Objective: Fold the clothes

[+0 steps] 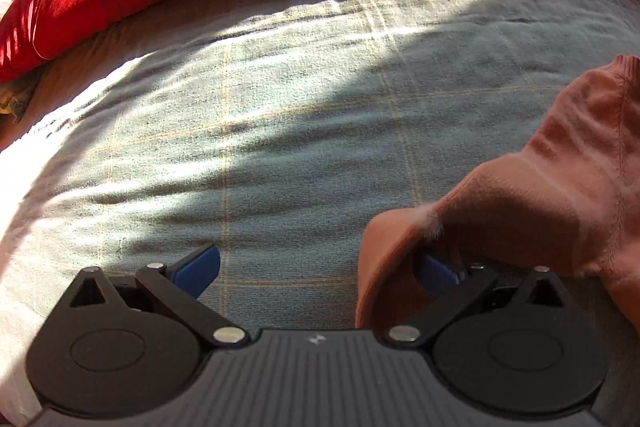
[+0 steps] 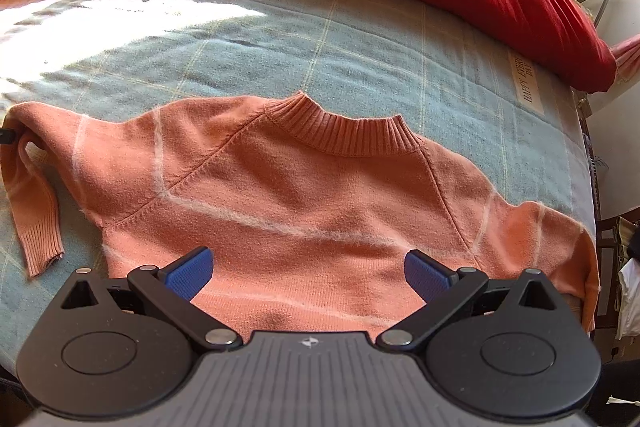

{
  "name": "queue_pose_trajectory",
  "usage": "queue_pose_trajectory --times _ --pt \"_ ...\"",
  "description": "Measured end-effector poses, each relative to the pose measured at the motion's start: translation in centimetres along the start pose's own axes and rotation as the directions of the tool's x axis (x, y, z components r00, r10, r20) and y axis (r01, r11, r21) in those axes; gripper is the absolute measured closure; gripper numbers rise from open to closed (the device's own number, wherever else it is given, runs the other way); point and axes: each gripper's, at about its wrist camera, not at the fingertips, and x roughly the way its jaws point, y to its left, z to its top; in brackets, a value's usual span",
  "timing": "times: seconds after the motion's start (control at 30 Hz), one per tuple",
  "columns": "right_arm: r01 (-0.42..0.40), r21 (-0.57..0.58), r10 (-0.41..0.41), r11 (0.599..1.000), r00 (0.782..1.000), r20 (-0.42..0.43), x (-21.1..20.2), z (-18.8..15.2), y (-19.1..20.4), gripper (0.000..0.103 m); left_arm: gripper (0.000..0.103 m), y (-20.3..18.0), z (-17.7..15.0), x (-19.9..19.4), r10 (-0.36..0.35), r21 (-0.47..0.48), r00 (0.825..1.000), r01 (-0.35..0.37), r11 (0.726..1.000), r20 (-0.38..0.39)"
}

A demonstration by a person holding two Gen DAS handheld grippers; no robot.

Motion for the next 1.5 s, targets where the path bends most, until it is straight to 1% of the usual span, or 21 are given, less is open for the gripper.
queue_pose_trajectory --times 0.13,0.27,0.3,0.4,0.43,0.47,0.53,0.63,0.73,0.8,0.87,0.9,0.97,1.0,1.03,1.13,1.17,1.27,1.37,1.47,1.5 --pt "-0.013 -0.034 0.013 0.999 1.000 0.001 -0.1 0.5 1.1 0.000 0.000 2.0 0.8 2.1 0.042 -0.108 0.999 -0.044 0.993 -0.021" --pt "-0.026 -0.068 0.027 0.997 1.000 0.002 -0.3 1.1 2.2 0.000 0.001 1.4 -0.3 1.5 0.023 -0.086 1.000 -0.024 0.996 -0.005" --pt "-0.044 -0.071 0.044 0.996 0.999 0.003 -0.3 1.2 2.5 0.000 0.001 1.2 -0.8 1.1 0.009 -0.086 1.000 -0.009 0.996 -0.002" --pt "-0.183 -0.084 0.185 0.980 0.983 0.016 -0.2 1.8 4.0 0.000 0.001 0.9 -3.1 0.2 -0.048 -0.119 0.999 0.046 0.992 -0.009" --pt "-0.238 -0.091 0.241 0.967 0.970 0.020 -0.2 2.0 4.6 0.000 0.001 0.9 -4.0 0.0 -0.066 -0.141 0.998 0.063 0.988 -0.017" --pt "-0.310 -0.107 0.313 0.945 0.950 0.014 0.1 2.3 5.7 0.000 0.001 0.8 -5.1 -0.2 -0.081 -0.166 0.996 0.075 0.983 -0.027" --pt "-0.445 -0.143 0.449 0.884 0.894 -0.007 0.8 2.6 8.1 0.000 0.000 1.0 -7.0 -0.6 -0.115 -0.217 0.993 0.104 0.970 -0.038" --pt "-0.606 -0.210 0.610 0.767 0.791 -0.051 2.7 2.6 12.3 0.000 0.000 1.6 -9.6 -1.2 -0.173 -0.297 0.984 0.152 0.943 -0.044" --pt "-0.693 -0.243 0.695 0.679 0.713 -0.093 5.8 2.6 16.8 0.000 0.000 3.1 -11.9 -1.8 -0.244 -0.394 0.970 0.219 0.893 -0.012" --pt "-0.718 -0.240 0.718 0.654 0.689 -0.103 8.2 2.5 18.9 0.000 0.000 4.1 -13.0 -1.9 -0.289 -0.443 0.957 0.264 0.857 0.011" --pt "-0.710 -0.235 0.709 0.664 0.698 -0.106 10.8 2.6 20.8 0.000 0.001 5.0 -13.9 -2.0 -0.300 -0.471 0.953 0.277 0.838 0.026" --pt "-0.701 -0.235 0.701 0.673 0.706 -0.097 11.7 2.7 21.4 0.000 0.001 5.2 -14.3 -2.1 -0.295 -0.476 0.955 0.274 0.836 0.030" --pt "-0.689 -0.246 0.694 0.682 0.715 -0.078 13.1 3.0 22.3 0.000 0.001 5.5 -15.0 -2.3 -0.262 -0.470 0.964 0.245 0.848 0.030" --pt "-0.698 -0.244 0.703 0.674 0.707 -0.080 13.6 3.2 22.6 0.000 0.001 5.7 -15.2 -2.4 -0.245 -0.467 0.969 0.230 0.854 0.030" --pt "-0.709 -0.240 0.714 0.663 0.695 -0.083 14.2 3.4 22.9 0.000 0.001 5.9 -15.5 -2.6 -0.230 -0.472 0.973 0.218 0.854 0.032" --pt "-0.775 -0.219 0.778 0.592 0.621 -0.094 14.7 3.8 24.2 0.000 0.001 7.0 -16.7 -3.1 -0.195 -0.508 0.980 0.188 0.840 0.039" --pt "-0.785 -0.224 0.788 0.577 0.608 -0.098 14.7 4.1 24.8 0.000 0.001 7.6 -17.2 -3.4 -0.187 -0.525 0.981 0.181 0.832 0.041" --pt "-0.793 -0.259 0.801 0.552 0.591 -0.101 14.6 5.1 27.0 0.000 0.001 9.0 -18.5 -4.2 -0.147 -0.553 0.989 0.140 0.821 0.032" --pt "-0.832 -0.235 0.831 0.503 0.540 -0.135 14.4 6.2 29.2 0.000 0.001 10.6 -20.0 -5.0 -0.092 -0.575 0.996 0.079 0.815 0.006" --pt "-0.867 -0.256 0.871 0.427 0.471 -0.139 12.6 6.7 31.3 0.000 0.001 12.3 -21.7 -5.6 -0.046 -0.614 0.999 0.025 0.789 -0.018" --pt "-0.873 -0.266 0.880 0.409 0.454 -0.140 11.9 6.9 32.2 0.000 0.001 12.7 -22.2 -5.8 -0.034 -0.627 0.999 0.011 0.779 -0.025"
